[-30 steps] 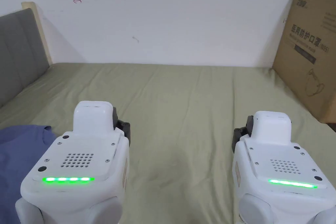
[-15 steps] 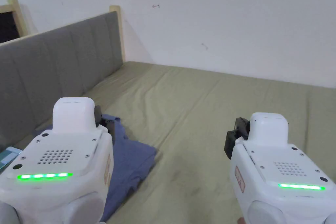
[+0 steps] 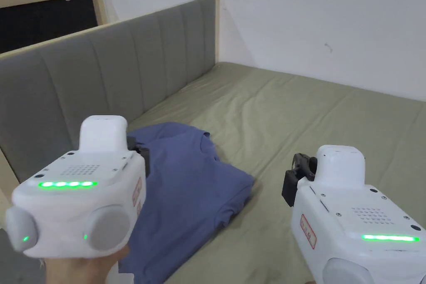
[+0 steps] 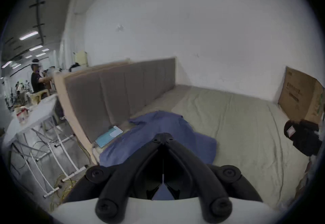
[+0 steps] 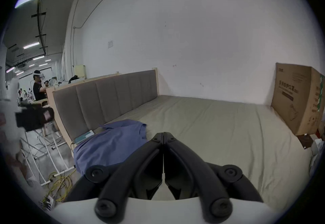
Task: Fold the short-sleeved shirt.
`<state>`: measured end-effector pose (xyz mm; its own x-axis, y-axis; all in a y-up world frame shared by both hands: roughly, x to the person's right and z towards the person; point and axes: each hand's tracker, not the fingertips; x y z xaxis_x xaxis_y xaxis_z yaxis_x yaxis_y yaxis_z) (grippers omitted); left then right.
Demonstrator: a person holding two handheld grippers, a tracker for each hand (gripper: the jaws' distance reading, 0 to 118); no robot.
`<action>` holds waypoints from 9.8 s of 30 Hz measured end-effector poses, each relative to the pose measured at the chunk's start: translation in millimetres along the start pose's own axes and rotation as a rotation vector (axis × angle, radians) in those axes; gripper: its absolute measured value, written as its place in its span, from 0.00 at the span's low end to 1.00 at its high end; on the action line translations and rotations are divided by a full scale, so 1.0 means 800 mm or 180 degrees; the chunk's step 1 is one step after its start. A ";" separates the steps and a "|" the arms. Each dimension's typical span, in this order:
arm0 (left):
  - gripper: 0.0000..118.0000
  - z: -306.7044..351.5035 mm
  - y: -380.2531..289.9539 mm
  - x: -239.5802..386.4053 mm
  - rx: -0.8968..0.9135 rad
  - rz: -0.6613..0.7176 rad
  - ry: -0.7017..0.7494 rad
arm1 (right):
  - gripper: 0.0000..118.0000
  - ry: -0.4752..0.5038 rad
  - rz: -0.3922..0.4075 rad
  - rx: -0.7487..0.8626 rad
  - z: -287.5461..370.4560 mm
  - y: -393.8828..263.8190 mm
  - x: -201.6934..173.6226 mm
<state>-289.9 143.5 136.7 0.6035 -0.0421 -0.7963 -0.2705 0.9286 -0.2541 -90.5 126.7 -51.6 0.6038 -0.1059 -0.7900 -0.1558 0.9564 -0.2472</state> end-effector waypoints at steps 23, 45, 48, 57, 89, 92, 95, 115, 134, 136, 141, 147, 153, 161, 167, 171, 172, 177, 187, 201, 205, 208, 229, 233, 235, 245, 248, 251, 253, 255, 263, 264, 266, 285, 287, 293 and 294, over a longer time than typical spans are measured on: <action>0.74 -0.387 -0.150 0.117 -0.2261 -0.0289 -0.0581 | 0.00 -0.0380 -0.0081 -0.1015 -0.117 -0.076 0.071; 0.00 -0.294 0.010 0.098 -0.1550 0.0452 -0.1198 | 0.00 -0.0614 -0.0566 -0.0949 -0.055 -0.068 0.138; 0.00 -0.241 0.056 0.151 -0.1299 0.0228 -0.1373 | 0.00 -0.0713 -0.0682 -0.0841 -0.032 -0.062 0.159; 0.00 -0.093 0.115 0.373 -0.0941 -0.0246 -0.2822 | 0.00 -0.1364 -0.0976 -0.0381 0.073 -0.036 0.254; 0.97 -0.034 -0.156 0.508 -0.1903 -0.1348 -0.2969 | 0.00 -0.2047 -0.1409 -0.0629 0.158 -0.069 0.349; 0.95 -0.049 -0.122 0.469 -0.1692 -0.1149 -0.2804 | 0.00 -0.1946 -0.1402 -0.0624 0.152 -0.066 0.341; 0.77 -0.064 -0.091 0.418 -0.1465 -0.0925 -0.2450 | 0.00 -0.1863 -0.1305 -0.0662 0.140 -0.063 0.327; 0.88 -0.267 -0.100 0.256 -0.1704 -0.0467 -0.0823 | 0.00 -0.1332 -0.0989 -0.1246 0.020 -0.096 0.289; 0.01 -0.298 -0.112 0.272 -0.1861 -0.0658 -0.1007 | 0.59 -0.0809 -0.0627 -0.1635 -0.073 -0.077 0.339; 0.01 -0.283 -0.102 0.269 -0.1759 -0.0649 -0.1041 | 0.78 -0.0605 -0.0533 -0.1767 -0.113 -0.059 0.349; 0.01 -0.269 -0.088 0.266 -0.1668 -0.0666 -0.1096 | 0.78 -0.0549 0.0007 -0.1991 -0.228 -0.050 0.356; 0.01 -0.271 -0.089 0.263 -0.1676 -0.0628 -0.1094 | 0.56 -0.0696 -0.0083 -0.2405 -0.320 -0.086 0.380; 0.01 -0.276 -0.094 0.266 -0.1721 -0.0729 -0.1103 | 0.04 -0.0690 -0.0221 -0.2457 -0.309 -0.089 0.389; 0.01 -0.257 -0.060 0.266 -0.1583 -0.0728 -0.1113 | 0.04 -0.0841 -0.0288 -0.2101 -0.237 -0.041 0.400; 0.01 -0.233 -0.002 0.249 -0.1290 -0.0689 -0.1066 | 0.04 -0.1172 -0.0374 -0.1604 -0.120 0.056 0.447; 0.01 -0.209 0.052 0.237 -0.0915 -0.0862 -0.0893 | 0.04 -0.1421 -0.0421 -0.1230 -0.022 0.118 0.482; 0.01 -0.199 0.066 0.233 -0.0832 -0.0853 -0.0892 | 0.04 -0.1483 -0.0419 -0.1176 0.005 0.130 0.488; 0.01 -0.149 0.121 0.234 -0.0508 -0.0819 -0.1140 | 0.04 -0.1451 -0.0892 -0.0678 0.129 0.168 0.513; 0.01 -0.095 0.210 0.284 -0.0079 -0.1022 -0.1199 | 0.04 -0.1695 -0.0821 -0.0385 0.192 0.213 0.491; 0.01 -0.162 0.464 0.353 0.0595 -0.0810 -0.0979 | 0.04 -0.1891 -0.0954 0.0372 0.095 0.460 0.527; 0.01 -0.193 0.536 0.372 0.0784 -0.0772 -0.0896 | 0.04 -0.1915 -0.0793 0.0643 0.067 0.544 0.529; 0.01 -0.207 0.587 0.377 0.0925 -0.0688 -0.0800 | 0.04 -0.1940 -0.0665 0.0711 0.047 0.594 0.523; 0.01 -0.461 0.245 0.433 -0.0410 -0.1175 -0.0653 | 0.04 -0.1960 -0.0882 -0.0913 -0.199 0.282 0.613; 0.01 -0.509 0.127 0.450 -0.0992 -0.1267 -0.0657 | 0.04 -0.2043 -0.1014 -0.1551 -0.251 0.155 0.637; 0.01 -0.539 0.087 0.456 -0.1208 -0.1366 -0.0665 | 0.04 -0.2062 -0.1109 -0.1722 -0.266 0.107 0.645; 0.01 -0.532 0.019 0.406 -0.1413 -0.1158 -0.0779 | 0.04 -0.1878 -0.1266 -0.1941 -0.227 0.008 0.624; 0.01 -0.484 0.008 0.379 -0.1289 -0.1323 -0.0873 | 0.04 -0.1871 -0.1149 -0.1984 -0.179 -0.007 0.592; 0.01 -0.418 -0.005 0.353 -0.1182 -0.1519 -0.0900 | 0.04 -0.1858 -0.1035 -0.1987 -0.119 -0.027 0.549; 0.01 -0.379 -0.016 0.331 -0.1098 -0.1697 -0.0935 | 0.04 -0.1854 -0.1043 -0.1960 -0.074 -0.052 0.548; 0.01 -0.342 -0.028 0.304 -0.1104 -0.1735 -0.0954 | 0.04 -0.1792 -0.1084 -0.1993 -0.032 -0.068 0.526; 0.01 -0.198 -0.105 0.191 -0.1221 -0.1696 -0.0988 | 0.04 -0.1806 -0.1388 -0.2062 0.121 -0.149 0.427; 0.01 -0.183 -0.118 0.179 -0.1298 -0.1620 -0.1002 | 0.04 -0.1843 -0.1450 -0.2099 0.138 -0.162 0.417; 0.01 -0.151 -0.138 0.161 -0.1397 -0.1537 -0.0993 | 0.04 -0.1838 -0.1435 -0.2086 0.165 -0.180 0.403; 0.90 -0.076 -0.155 0.112 -0.1400 -0.1017 -0.1072 | 0.68 -0.1908 -0.1369 -0.1887 0.235 -0.190 0.376; 0.79 -0.067 -0.151 0.106 -0.1443 -0.0922 -0.1165 | 0.62 -0.1865 -0.1448 -0.1854 0.246 -0.187 0.374; 0.00 -0.042 -0.167 0.101 -0.1542 -0.0855 -0.1268 | 0.02 -0.1964 -0.1214 -0.1905 0.258 -0.188 0.339; 0.00 -0.042 -0.175 0.100 -0.1574 -0.0864 -0.1293 | 0.02 -0.1918 -0.1233 -0.1957 0.256 -0.192 0.337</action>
<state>-228.7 -2.2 90.0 0.9050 -0.0182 -0.4251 -0.3221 0.6235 -0.7124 256.3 7.2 -111.6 0.9756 -0.0634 -0.2103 -0.1407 0.5546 -0.8201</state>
